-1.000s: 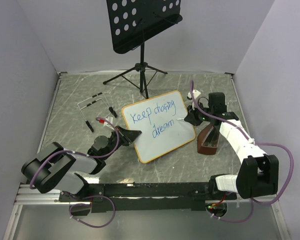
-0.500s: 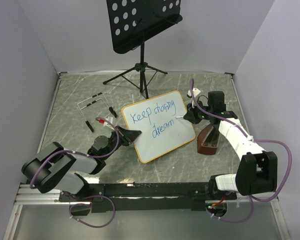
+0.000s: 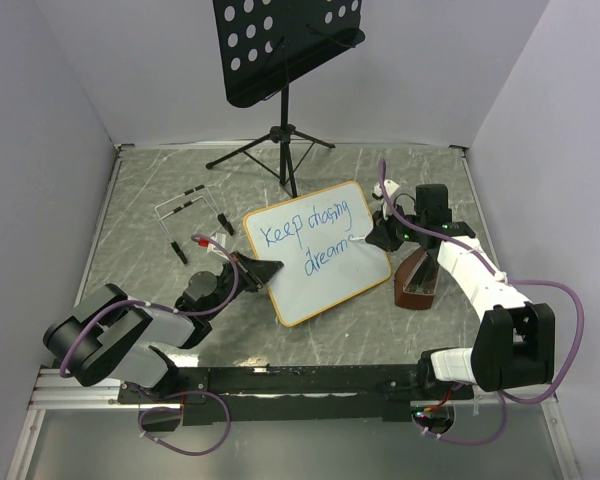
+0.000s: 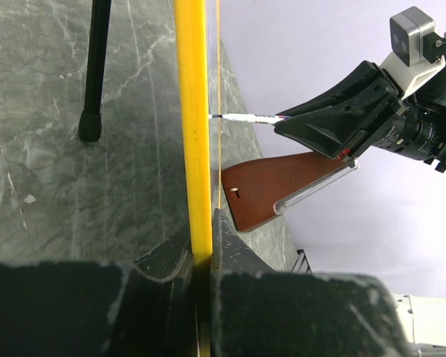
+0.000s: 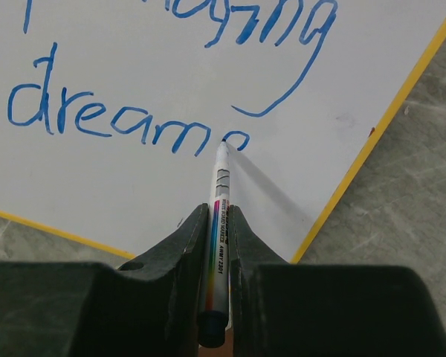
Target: Write a sentence on the whiteboard
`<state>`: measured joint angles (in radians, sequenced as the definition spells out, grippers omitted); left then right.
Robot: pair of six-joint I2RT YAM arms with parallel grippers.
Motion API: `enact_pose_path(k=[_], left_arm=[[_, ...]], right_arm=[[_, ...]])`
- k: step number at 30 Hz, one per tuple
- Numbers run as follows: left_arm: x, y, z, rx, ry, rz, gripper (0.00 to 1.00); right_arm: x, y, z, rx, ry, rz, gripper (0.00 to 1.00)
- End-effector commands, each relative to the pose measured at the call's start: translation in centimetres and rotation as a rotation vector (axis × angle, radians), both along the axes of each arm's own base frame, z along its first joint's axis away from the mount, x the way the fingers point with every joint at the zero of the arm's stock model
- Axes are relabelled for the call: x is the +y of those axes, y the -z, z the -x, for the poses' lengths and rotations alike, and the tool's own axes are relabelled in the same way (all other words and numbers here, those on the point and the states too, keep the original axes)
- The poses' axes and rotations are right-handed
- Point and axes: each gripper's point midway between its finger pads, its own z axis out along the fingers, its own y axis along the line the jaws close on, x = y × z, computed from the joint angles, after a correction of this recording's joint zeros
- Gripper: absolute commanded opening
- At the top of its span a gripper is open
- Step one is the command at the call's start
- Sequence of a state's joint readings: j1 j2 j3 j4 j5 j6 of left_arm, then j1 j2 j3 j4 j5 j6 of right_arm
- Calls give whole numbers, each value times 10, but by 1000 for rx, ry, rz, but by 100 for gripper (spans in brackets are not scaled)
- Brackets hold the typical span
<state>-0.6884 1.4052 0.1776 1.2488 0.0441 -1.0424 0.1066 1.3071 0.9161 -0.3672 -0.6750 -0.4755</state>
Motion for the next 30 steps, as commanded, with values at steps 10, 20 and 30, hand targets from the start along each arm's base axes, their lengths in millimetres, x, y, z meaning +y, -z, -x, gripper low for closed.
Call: enact_pose_path(k=[10,20,30], left_arm=[[-4,-35,5,-137,30,51,1],[-5,-35,4,-138,35,54,1],[-6,-34,4,-137,37,53,1]], right_arm=[[-17,-2,1,-25,45,64,0],[-6,1,18,31,-22,26,0],[12,-25,17,13,-56,-51,0]])
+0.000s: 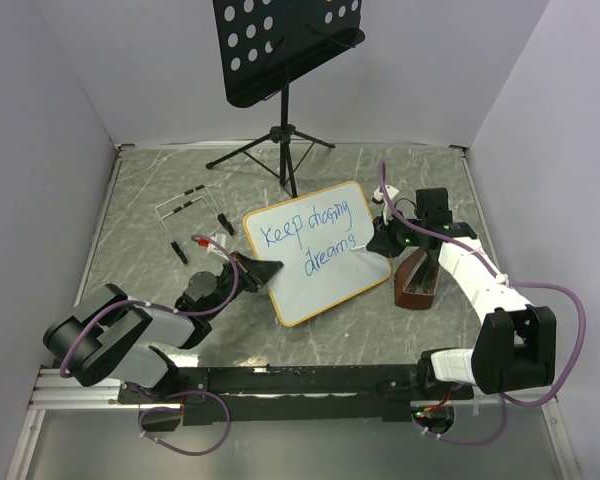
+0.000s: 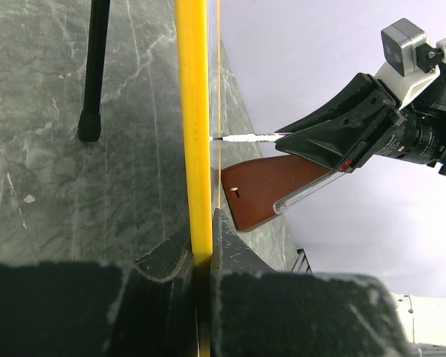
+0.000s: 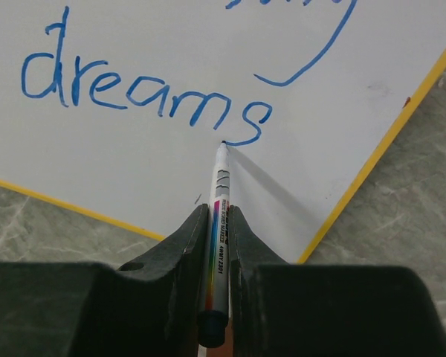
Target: Write a sentence on the whiteboard
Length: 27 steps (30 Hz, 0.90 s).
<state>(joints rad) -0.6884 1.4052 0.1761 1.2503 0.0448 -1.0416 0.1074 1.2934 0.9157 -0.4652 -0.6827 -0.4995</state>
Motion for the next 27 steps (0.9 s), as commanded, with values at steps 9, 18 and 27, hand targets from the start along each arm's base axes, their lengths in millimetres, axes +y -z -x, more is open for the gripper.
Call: enact_pose_path(k=[9,18,27], left_arm=[[-2,-35,5,-151,27,42,1],[4,-68,-3,-315,36,-40,1],[9,-127,-41,-477,18,-87,1]], right_arm=[[24,-109,14,-185,-50,-191,0],[18,-161,45,-250,-84,-345,0],[-24,-195,51,-314,9,-451,0]])
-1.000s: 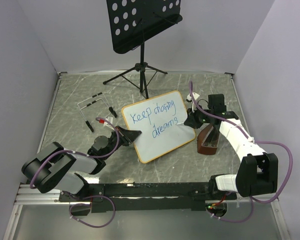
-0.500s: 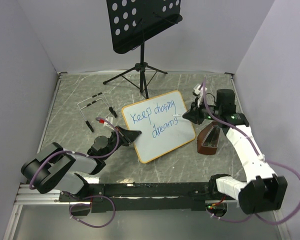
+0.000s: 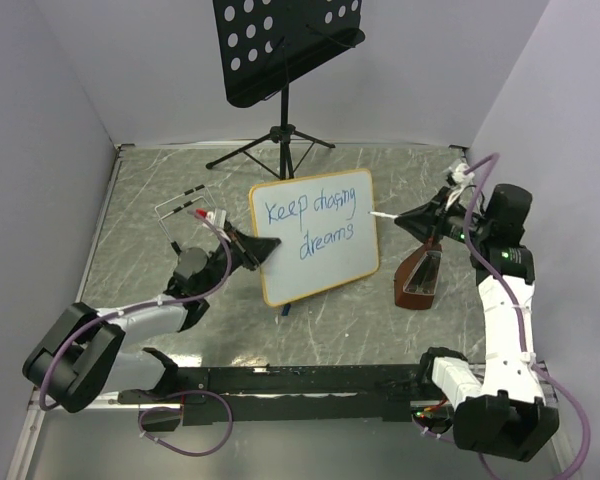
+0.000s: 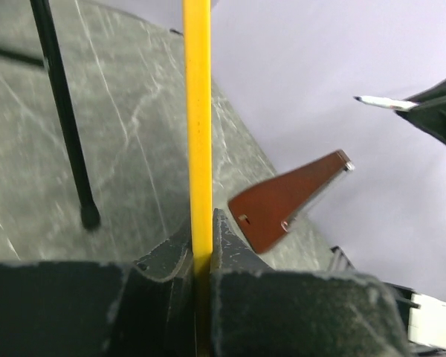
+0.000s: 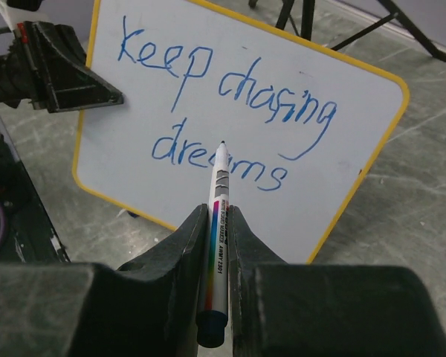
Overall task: Write a sentence on the whiteboard
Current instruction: Write a sentence on the whiteboard, then place the whiteboard on the whiteboard stand.
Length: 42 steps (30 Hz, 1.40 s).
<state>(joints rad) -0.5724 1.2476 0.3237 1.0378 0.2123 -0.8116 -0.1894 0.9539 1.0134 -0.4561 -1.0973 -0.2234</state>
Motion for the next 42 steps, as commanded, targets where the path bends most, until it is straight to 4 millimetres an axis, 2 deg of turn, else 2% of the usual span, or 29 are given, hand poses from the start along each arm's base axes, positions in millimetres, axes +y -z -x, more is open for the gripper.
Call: enact_pose_path(k=[1,2,3,4,6,7,9,10,12,13,15,16,18,22,25,26,28,29,30,31,32,34,35,37,38,39,40,42], left_arm=[[-1,-71,-19,-235,13,33,1],[-2,-82,-25,-257,11,40,1],[-5,-82,-29,-257,18,38,1],[-7,-92,-33,-276,18,46,1],[-10,-91,-42,-271,19,44,1],[-11,-101,-46,-296,18,57,1],[-14,-99,-56,-286,17,56,1],[-16,-107,-61,-301,14,63,1],[-19,-104,-71,-291,10,55,1],[-21,-112,-76,-306,7,61,1],[-22,-111,-86,-304,-10,56,1],[-22,-120,-90,-318,-18,66,1],[-19,-121,-99,-317,-40,66,1],[-13,-139,-110,-348,-49,76,1],[-11,-147,-103,-384,-7,53,1],[-9,-154,-96,-407,7,52,1],[-7,-152,-82,-421,52,30,1],[-3,-164,-69,-461,61,27,1],[-3,-156,-61,-445,86,5,1],[0,-157,-56,-457,85,-10,1],[5,-169,-43,-483,83,-10,1],[14,-159,-37,-454,63,-48,1],[22,-170,-26,-478,48,-47,1],[36,-150,-25,-411,13,-97,1],[45,-159,-14,-434,-5,-99,1],[51,-145,-11,-400,-19,-120,1],[61,-142,-10,-393,-51,-137,1],[77,-132,5,-360,-90,-168,1]], right_arm=[[-2,-35,16,-90,-51,-62,0],[-3,-35,17,-88,-49,-66,0],[-4,-33,18,-87,-52,-70,0],[-4,-33,19,-87,-51,-71,0],[-4,-31,21,-90,-54,-71,0],[-3,-30,22,-85,-56,-72,0],[-4,-28,22,-86,-55,-70,0],[-4,-27,22,-84,-55,-70,0],[-4,-24,22,-80,-58,-72,0],[-4,-23,22,-80,-55,-69,0],[-4,-21,21,-72,-55,-71,0],[-5,-20,21,-70,-52,-72,0],[-5,-19,21,-69,-53,-73,0],[-4,-17,21,-63,-58,-76,0],[-4,-16,22,-62,-60,-75,0],[-5,-16,21,-63,-57,-74,0],[-5,-16,21,-64,-59,-72,0],[-4,-15,22,-61,-62,-74,0],[-5,-14,21,-60,-61,-75,0],[-4,-15,22,-62,-64,-76,0],[-4,-15,23,-60,-64,-77,0],[-3,-16,24,-63,-68,-78,0],[-3,-18,26,-68,-72,-77,0],[-2,-20,28,-74,-78,-76,0],[-1,-21,29,-79,-81,-76,0],[-1,-21,30,-81,-81,-77,0],[0,-22,31,-81,-86,-79,0],[0,-24,33,-88,-91,-79,0]])
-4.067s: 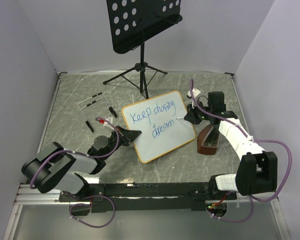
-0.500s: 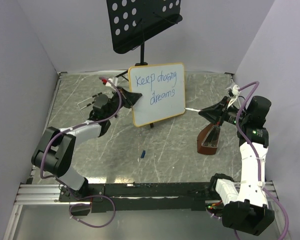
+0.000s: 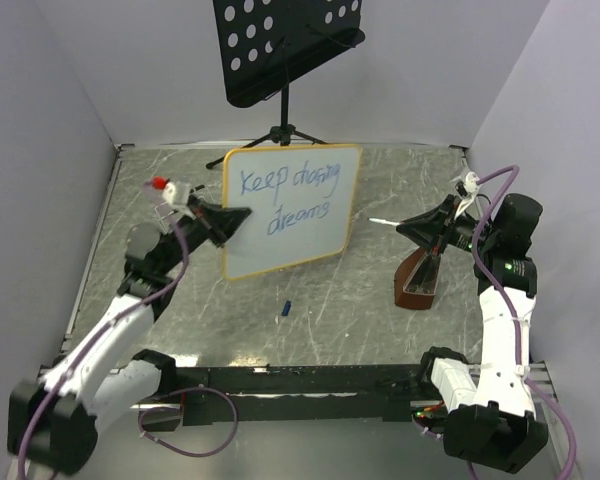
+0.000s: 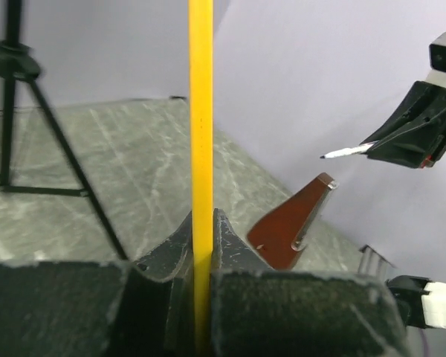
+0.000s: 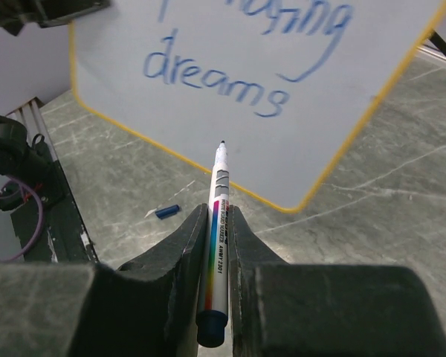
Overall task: Write a sentence on the whiteboard
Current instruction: Place the whiteboard on the whiteboard stand.
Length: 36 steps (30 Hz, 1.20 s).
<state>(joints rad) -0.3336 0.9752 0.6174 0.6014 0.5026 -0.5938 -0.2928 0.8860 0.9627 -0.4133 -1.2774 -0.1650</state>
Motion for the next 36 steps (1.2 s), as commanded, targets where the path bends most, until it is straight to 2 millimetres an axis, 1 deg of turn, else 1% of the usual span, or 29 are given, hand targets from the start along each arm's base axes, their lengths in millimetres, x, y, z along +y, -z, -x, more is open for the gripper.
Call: enact_pose_path(k=[1,2,4,5,6,7,8,9,10,13,14,15,16,17,18,20,21,23,24,25,26,27,28,30,32,33,35,36], left_arm=[[38,-10,18,-78,-134,-38,1],[49,-4,23,-49,-186,-55,1],[65,0,26,-50,-256,-84,1],[74,-1,29,-47,-303,-92,1],[83,-3,28,-51,-343,-99,1],[89,-6,29,-64,-366,-108,1],[94,-19,33,-95,-388,-100,1],[100,-25,34,-107,-408,-97,1],[103,-38,36,-132,-417,-90,1],[110,-48,35,-138,-441,-104,1],[113,-56,37,-153,-455,-102,1],[120,-56,34,-144,-492,-115,1],[125,-62,34,-154,-514,-118,1],[128,-63,32,-154,-530,-123,1],[135,-67,30,-173,-564,-127,1],[137,-71,22,-182,-566,-132,1],[138,-71,13,-182,-556,-134,1],[138,-77,6,-197,-543,-120,1],[145,-77,0,-198,-562,-121,1],[143,-80,-7,-222,-538,-119,1],[148,-82,-11,-225,-544,-104,1],[146,-79,-17,-225,-512,-103,1],[146,-88,-18,-266,-504,-88,1],[151,-92,-26,-271,-497,-73,1],[154,-103,-27,-315,-500,-66,1],[157,-102,-33,-306,-502,-66,1],[160,-112,-34,-339,-490,-62,1],[162,-110,-40,-334,-490,-64,1]], right_arm=[[4,-13,10,-60,-39,1,0],[5,-14,12,-67,-46,1,0],[6,-16,14,-68,-55,-2,0],[7,-16,15,-71,-59,-3,0],[7,-16,15,-73,-59,-3,0],[7,-15,15,-69,-59,-5,0],[7,-15,16,-69,-62,-6,0],[7,-15,16,-67,-63,-8,0],[7,-14,16,-68,-63,-7,0],[7,-13,15,-61,-64,-11,0],[7,-13,15,-60,-64,-11,0],[7,-13,15,-61,-67,-11,0],[7,-12,15,-58,-66,-12,0],[7,-11,14,-56,-66,-13,0],[7,-12,15,-56,-68,-15,0],[7,-10,14,-49,-69,-18,0],[7,-10,14,-48,-72,-19,0],[7,-9,13,-44,-71,-21,0],[7,-9,14,-44,-72,-22,0],[7,-9,13,-43,-70,-22,0],[7,-8,13,-41,-70,-23,0],[7,-8,12,-40,-69,-23,0],[6,-7,12,-40,-66,-22,0],[6,-6,10,-32,-63,-24,0],[5,-5,9,-29,-61,-25,0],[4,-4,8,-25,-58,-26,0],[5,-3,8,-21,-61,-28,0],[5,-2,7,-18,-59,-28,0]])
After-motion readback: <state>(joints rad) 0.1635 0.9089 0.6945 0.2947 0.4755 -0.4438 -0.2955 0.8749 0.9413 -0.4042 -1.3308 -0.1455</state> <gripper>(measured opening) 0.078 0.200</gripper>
